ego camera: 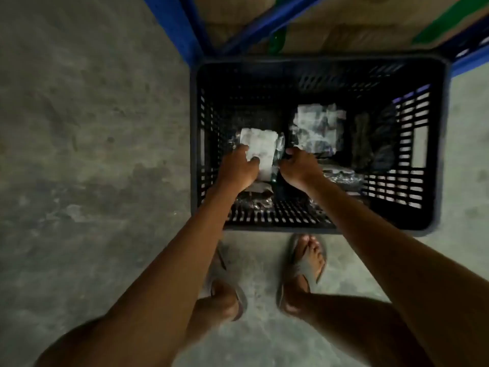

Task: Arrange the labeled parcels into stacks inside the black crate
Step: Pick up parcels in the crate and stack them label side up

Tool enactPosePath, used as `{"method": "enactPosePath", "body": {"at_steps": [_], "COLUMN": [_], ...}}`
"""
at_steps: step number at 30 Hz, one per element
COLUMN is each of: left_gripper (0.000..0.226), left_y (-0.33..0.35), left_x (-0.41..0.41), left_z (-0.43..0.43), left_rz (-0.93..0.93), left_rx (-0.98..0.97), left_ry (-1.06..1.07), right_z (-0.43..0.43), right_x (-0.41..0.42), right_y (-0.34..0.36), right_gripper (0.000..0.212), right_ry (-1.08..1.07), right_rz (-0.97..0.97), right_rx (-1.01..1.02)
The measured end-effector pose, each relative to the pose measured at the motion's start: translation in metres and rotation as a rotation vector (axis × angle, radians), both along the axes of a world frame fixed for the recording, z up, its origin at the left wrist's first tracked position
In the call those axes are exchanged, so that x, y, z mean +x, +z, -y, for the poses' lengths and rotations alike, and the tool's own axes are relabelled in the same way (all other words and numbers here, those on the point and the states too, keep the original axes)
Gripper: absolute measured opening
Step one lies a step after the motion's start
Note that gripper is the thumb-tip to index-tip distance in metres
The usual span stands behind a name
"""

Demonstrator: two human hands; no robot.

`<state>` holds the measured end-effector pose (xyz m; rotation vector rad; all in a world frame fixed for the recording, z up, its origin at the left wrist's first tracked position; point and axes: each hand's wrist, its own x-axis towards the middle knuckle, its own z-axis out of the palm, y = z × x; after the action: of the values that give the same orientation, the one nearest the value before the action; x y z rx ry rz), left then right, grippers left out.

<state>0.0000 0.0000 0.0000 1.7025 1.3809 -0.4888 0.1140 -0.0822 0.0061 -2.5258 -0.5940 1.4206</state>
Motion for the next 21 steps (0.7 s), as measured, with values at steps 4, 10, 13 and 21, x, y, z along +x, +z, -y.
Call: {"method": "enactPosePath", "body": {"at_steps": [4,10,13,21], "left_gripper": [0.059,0.062,0.063,0.072], "left_y": [-0.071,-0.128,-0.129,-0.113], "left_x": [0.007,0.020,0.034,0.039], "left_z": [-0.021,-0.048,-0.057,-0.054], "left_rz": [-0.096,-0.096,-0.050,-0.062], "left_rx": [-0.043,-0.018,-0.023,-0.045], "left_ry": [0.066,0.183,0.143,0.064], "right_z": [-0.014,-0.047,-0.048,-0.038], "right_x": [-0.009,-0.012,-0.009,0.010], "right_y": [-0.072,-0.115,-0.133,-0.139], "right_gripper": [0.040,0.069,0.073,0.064], "right_ry": [-0.085,0.018,-0.038,-0.102], "right_rz": [0.049,0.109,0.098,0.024], "right_rx": [-0.103,-0.075,-0.070,0.041]}}
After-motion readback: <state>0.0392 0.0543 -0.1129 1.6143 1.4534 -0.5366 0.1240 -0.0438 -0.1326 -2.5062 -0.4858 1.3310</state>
